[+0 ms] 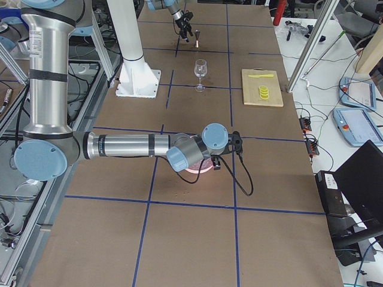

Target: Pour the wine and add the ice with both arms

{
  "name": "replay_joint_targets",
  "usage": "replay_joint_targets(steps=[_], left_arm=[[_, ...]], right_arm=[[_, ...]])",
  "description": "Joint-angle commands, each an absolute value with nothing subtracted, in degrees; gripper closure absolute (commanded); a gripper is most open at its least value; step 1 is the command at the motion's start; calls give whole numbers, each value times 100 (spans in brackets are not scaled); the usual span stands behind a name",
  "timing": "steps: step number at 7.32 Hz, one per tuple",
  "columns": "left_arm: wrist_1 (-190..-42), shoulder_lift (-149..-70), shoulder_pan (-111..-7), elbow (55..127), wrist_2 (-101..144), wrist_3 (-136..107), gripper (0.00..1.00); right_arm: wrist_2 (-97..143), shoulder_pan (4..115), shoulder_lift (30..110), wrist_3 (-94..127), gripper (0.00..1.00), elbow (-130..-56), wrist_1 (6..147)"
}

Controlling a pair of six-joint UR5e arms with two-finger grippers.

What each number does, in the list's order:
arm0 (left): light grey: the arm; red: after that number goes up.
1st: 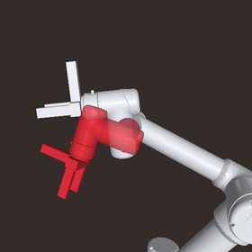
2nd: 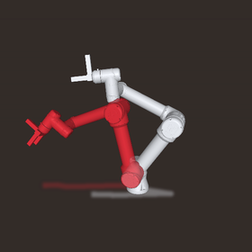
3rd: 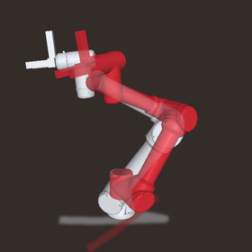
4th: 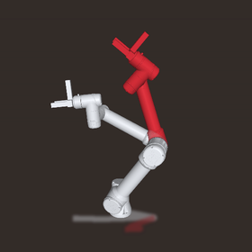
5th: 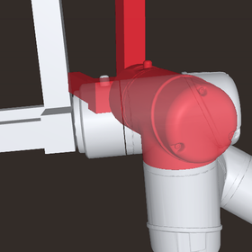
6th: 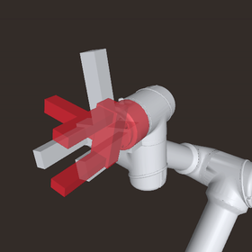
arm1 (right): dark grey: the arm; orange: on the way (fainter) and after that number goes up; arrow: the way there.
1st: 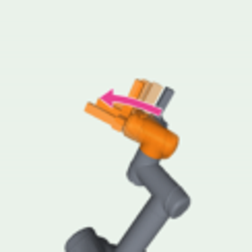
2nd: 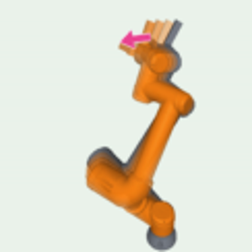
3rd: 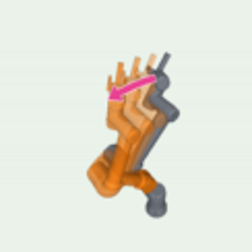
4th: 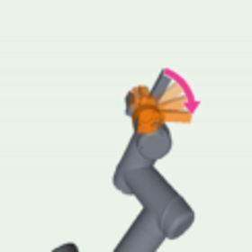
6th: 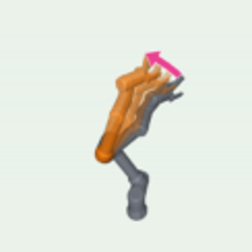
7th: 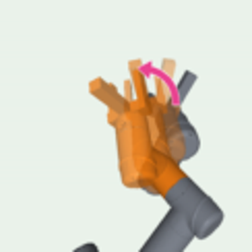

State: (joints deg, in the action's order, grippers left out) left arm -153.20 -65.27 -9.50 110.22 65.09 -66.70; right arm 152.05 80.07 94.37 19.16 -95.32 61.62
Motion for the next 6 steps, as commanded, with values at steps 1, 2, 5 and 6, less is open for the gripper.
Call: replay_joint_targets(steps=[1,2,5,6], left_arm=[[-15311,-6539,-564,10908,5306,-7093,3],[-15311,-6556,-449,10838,4934,-7101,6],[-15284,-7038,-299,10444,4213,-7163,5],[-15284,-7188,-299,10224,3871,-7163,5]], right_arm=[[15205,8007,9448,1907,0,-9536,6161],[15205,8007,9448,1916,0,-9545,6161],[15205,8007,9439,1872,0,-9528,6152],[15214,8007,9439,1863,0,-9527,6152]])
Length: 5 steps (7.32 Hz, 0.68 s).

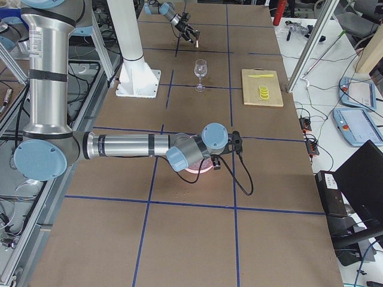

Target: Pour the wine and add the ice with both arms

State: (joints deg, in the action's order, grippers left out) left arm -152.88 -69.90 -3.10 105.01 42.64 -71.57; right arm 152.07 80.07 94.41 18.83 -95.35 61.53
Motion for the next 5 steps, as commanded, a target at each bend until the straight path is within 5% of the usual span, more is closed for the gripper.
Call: replay_joint_targets(steps=[1,4,5], left_arm=[[-15293,-7189,-308,10239,3632,-7163,5],[-15328,-7417,-308,9951,3007,-7442,7],[-15346,-7609,-308,9827,2980,-7470,16]], right_arm=[[15214,8007,9448,1863,0,-9536,6152],[15214,8007,9439,1854,0,-9545,6152],[15214,8007,9439,1846,0,-9554,6152]])
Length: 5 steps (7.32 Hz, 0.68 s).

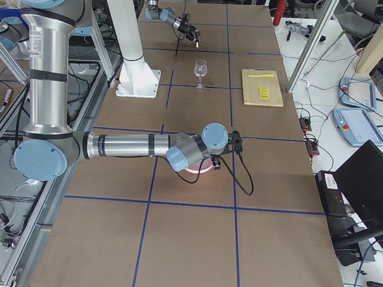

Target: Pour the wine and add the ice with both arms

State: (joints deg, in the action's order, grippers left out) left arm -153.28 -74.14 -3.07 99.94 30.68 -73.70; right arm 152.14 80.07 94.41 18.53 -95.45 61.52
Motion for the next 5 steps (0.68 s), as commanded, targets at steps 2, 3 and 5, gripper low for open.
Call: replay_joint_targets(steps=[2,3,5], left_arm=[[-15363,-7620,-308,9835,2997,-7479,42],[-15372,-7611,-316,9818,2997,-7514,66],[-15381,-7585,-369,9844,2997,-7532,97]], right_arm=[[15205,8007,9431,1837,0,-9554,6144],[15205,8007,9422,1837,0,-9571,6144],[15205,8007,9378,1837,0,-9589,6144]])
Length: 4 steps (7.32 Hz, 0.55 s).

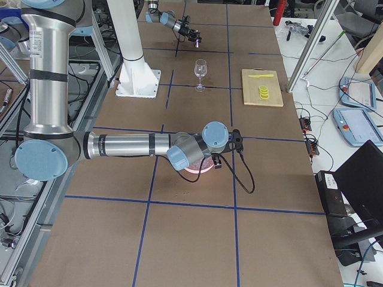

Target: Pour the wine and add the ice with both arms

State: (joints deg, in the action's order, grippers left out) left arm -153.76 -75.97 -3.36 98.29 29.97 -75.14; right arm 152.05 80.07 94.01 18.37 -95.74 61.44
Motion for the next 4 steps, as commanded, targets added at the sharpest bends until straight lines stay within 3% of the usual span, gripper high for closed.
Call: replay_joint_targets(steps=[1,4], left_arm=[[-15390,-7533,-378,9844,2997,-7541,100],[-15680,-7523,-404,9879,2980,-7532,100]], right_arm=[[15205,8007,9369,1828,0,-9589,6144],[15196,8007,9360,1837,0,-9589,6144]])
